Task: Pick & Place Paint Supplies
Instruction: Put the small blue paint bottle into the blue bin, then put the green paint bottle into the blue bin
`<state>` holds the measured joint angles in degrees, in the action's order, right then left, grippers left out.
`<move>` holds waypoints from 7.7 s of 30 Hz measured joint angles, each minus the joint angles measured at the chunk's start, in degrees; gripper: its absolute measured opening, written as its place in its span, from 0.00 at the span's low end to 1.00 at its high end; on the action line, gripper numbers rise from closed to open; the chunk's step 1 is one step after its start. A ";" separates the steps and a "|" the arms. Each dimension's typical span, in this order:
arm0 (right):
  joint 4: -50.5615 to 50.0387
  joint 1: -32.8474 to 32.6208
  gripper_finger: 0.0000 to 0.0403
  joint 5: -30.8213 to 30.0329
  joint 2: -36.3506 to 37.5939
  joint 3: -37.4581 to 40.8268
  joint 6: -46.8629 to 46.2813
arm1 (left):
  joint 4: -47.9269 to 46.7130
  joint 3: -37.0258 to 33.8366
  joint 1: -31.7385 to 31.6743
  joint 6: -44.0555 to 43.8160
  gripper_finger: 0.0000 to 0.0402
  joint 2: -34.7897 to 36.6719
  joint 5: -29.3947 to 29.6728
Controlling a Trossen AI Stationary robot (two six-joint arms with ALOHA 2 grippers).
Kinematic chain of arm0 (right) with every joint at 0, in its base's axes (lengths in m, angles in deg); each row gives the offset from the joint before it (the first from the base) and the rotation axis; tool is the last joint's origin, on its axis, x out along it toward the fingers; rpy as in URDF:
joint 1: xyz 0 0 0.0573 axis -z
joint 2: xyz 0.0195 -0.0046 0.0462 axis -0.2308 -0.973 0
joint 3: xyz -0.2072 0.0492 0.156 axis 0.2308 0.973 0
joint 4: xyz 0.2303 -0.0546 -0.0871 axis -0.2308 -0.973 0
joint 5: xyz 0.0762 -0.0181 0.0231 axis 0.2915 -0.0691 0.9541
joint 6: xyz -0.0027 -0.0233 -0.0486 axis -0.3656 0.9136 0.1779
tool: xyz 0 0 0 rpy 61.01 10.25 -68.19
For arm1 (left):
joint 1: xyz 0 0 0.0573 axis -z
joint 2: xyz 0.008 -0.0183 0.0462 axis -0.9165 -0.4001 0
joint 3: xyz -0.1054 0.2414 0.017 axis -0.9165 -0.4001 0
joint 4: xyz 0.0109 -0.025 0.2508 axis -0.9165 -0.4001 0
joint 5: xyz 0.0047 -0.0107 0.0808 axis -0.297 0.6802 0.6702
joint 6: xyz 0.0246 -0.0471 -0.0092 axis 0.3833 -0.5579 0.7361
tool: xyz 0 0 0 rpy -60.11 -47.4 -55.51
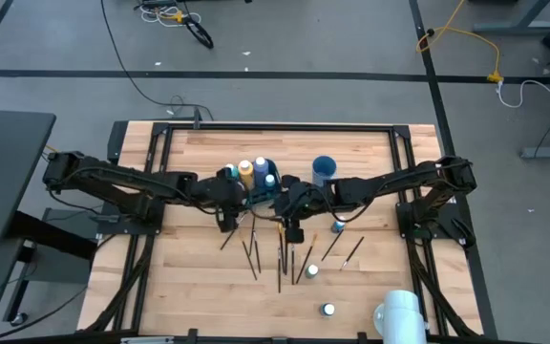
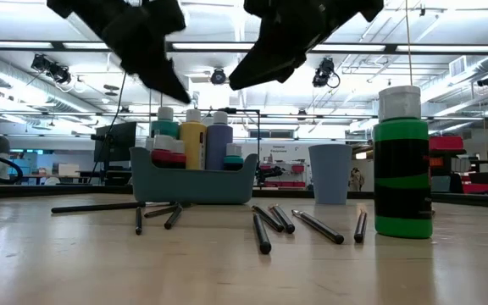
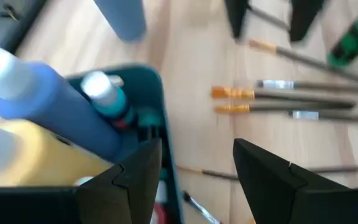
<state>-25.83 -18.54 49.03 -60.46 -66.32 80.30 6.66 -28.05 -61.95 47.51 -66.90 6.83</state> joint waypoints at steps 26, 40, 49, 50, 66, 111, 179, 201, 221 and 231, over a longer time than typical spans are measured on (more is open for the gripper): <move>-0.60 -4.17 0.41 -8.43 35.69 33.58 -13.03 | -0.42 -7.81 7.37 -3.22 0.52 22.29 10.03; 15.65 -3.93 0.41 -2.55 41.74 52.77 -11.10 | 1.48 -7.84 7.37 -2.81 0.52 22.21 10.31; 18.79 -3.95 0.39 -2.82 41.72 55.39 -13.47 | 1.95 -7.84 7.37 -2.79 0.52 22.21 10.24; 19.11 -3.95 0.38 -2.95 41.72 55.43 -13.42 | 1.98 -7.84 7.37 -2.79 0.52 22.21 10.24; 40.00 -3.95 0.28 -7.47 41.66 55.54 2.22 | 1.99 -7.84 7.37 -2.79 0.52 22.19 10.19; 46.61 8.78 0.28 -18.53 -18.10 9.36 -10.15 | 8.31 -7.84 7.36 6.74 0.52 22.16 10.19; 9.58 -4.87 0.45 4.46 12.33 15.92 -4.07 | 8.43 -7.84 7.37 6.02 0.52 22.16 7.14; 48.35 -9.30 0.45 21.19 15.37 40.92 -2.79 | 8.94 -7.84 7.37 5.58 0.52 22.16 7.20; 54.63 -13.02 0.45 24.95 6.95 40.85 7.36 | 8.89 -7.84 7.36 4.93 0.52 22.16 7.19; 54.67 -13.02 0.45 25.14 6.95 40.85 2.75 | 8.87 -7.84 7.37 4.93 0.52 22.16 7.18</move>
<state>28.84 -31.56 74.17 -53.51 -25.47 83.05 15.54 -35.89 -54.58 52.44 -44.74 14.01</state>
